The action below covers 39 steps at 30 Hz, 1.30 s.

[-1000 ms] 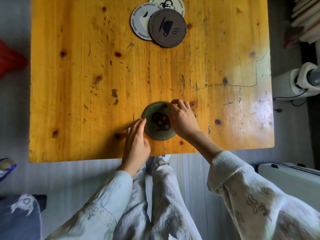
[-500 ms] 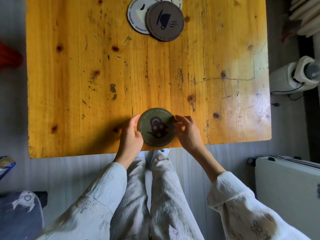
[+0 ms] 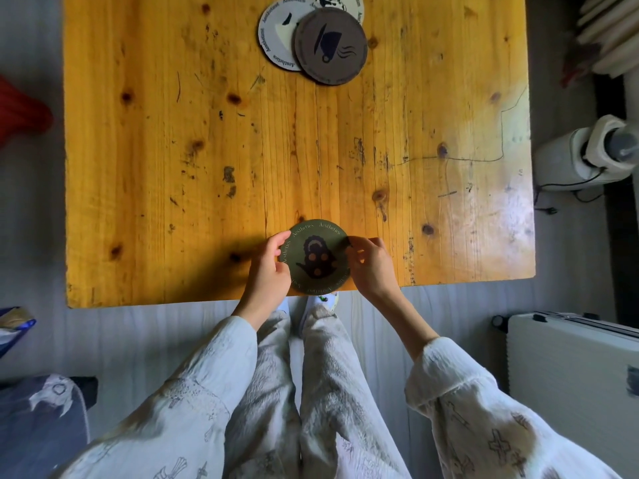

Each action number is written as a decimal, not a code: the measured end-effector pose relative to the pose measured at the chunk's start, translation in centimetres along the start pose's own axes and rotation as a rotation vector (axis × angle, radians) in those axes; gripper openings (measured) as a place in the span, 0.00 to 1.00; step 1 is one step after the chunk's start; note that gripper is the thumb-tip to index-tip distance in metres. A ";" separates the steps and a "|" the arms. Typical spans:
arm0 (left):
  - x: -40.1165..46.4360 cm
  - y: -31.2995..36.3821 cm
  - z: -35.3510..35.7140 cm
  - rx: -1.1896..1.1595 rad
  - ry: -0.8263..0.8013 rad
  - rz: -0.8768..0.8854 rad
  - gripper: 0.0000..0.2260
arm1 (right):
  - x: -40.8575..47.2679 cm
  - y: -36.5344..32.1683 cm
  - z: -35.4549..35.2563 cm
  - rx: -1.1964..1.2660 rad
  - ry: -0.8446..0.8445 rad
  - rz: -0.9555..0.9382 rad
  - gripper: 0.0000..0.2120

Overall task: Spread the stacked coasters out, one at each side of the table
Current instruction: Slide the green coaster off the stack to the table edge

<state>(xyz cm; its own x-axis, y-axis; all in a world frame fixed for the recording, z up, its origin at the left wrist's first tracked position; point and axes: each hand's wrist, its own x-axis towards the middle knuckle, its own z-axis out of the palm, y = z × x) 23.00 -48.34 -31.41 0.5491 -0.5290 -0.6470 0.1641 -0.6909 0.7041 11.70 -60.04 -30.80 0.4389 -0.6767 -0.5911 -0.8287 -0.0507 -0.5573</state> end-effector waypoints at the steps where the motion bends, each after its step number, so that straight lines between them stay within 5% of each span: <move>1: 0.0 0.0 0.0 0.004 -0.004 0.003 0.25 | -0.1 0.0 0.0 0.012 0.004 0.012 0.15; 39: 0.6 -0.4 -0.7 0.055 -0.004 0.066 0.25 | -0.7 -0.4 -0.2 0.154 -0.021 0.173 0.15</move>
<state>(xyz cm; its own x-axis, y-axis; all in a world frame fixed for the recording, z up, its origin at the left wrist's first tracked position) 23.81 -48.05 -31.94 0.5542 -0.5764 -0.6006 0.0817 -0.6803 0.7283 11.61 -59.73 -30.07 0.3036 -0.6501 -0.6965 -0.8303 0.1780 -0.5281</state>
